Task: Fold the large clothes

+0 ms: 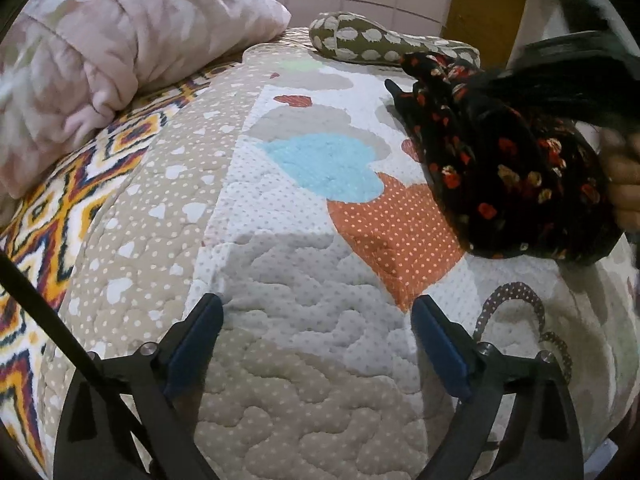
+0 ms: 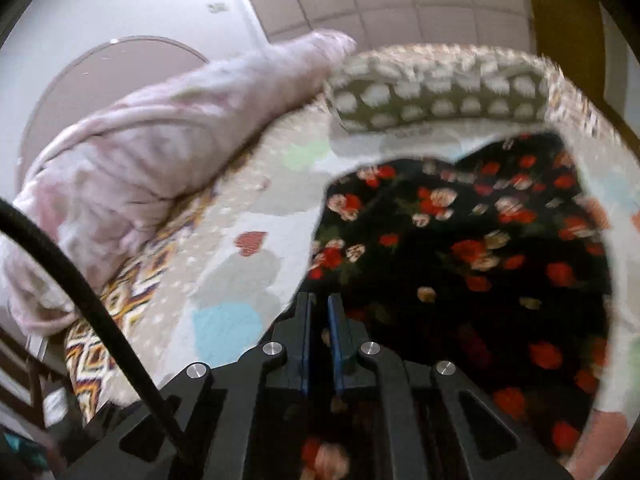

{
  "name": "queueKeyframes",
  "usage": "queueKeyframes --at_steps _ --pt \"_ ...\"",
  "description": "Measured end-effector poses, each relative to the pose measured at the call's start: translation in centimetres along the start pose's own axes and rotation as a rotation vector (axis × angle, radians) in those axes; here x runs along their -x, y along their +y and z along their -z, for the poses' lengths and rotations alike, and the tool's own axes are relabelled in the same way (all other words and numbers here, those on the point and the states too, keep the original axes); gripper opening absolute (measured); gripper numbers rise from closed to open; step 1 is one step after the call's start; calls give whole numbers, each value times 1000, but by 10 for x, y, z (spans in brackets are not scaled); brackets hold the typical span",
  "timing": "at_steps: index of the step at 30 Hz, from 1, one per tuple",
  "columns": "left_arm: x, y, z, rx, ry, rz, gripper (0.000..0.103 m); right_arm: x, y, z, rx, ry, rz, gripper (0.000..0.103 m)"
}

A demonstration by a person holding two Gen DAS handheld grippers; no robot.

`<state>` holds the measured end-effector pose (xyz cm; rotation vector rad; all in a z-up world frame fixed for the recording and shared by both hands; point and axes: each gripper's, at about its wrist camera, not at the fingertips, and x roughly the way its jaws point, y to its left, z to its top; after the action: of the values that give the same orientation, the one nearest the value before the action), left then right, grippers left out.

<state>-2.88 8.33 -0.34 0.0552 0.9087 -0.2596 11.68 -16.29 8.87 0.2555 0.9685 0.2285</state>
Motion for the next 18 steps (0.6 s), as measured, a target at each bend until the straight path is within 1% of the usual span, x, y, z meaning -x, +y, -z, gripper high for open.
queueKeyframes --at_steps 1,2,3,4,6,8,9,11,13,15,18 --pt "0 0 0 -1 2 2 97 -14 -4 1 -21 38 -29 9" --pt "-1 0 0 -2 4 5 98 -31 -7 4 -44 82 -48 5" --pt "-1 0 0 -4 8 7 99 -38 -7 9 -42 79 -40 4" --pt "-2 -1 -1 -8 12 8 101 -40 -3 14 -13 46 -26 4" --pt "-4 -3 -2 -21 27 5 103 -36 7 18 38 23 14 5" --pt "-7 -7 -3 -43 48 -14 103 -27 13 19 64 10 27 5" --pt "-8 -9 -4 -55 57 -25 103 -17 17 22 71 4 8 6" --pt "-11 -12 -4 -72 70 -44 103 0 18 30 56 -9 -62 7" --pt "-12 -13 -5 -75 76 -50 103 7 22 46 51 8 -112 7" --pt "-13 -13 -6 -70 80 -50 103 4 26 69 67 42 -120 7" --pt "-12 -12 -6 -72 72 -50 103 9 31 97 97 42 -124 8"
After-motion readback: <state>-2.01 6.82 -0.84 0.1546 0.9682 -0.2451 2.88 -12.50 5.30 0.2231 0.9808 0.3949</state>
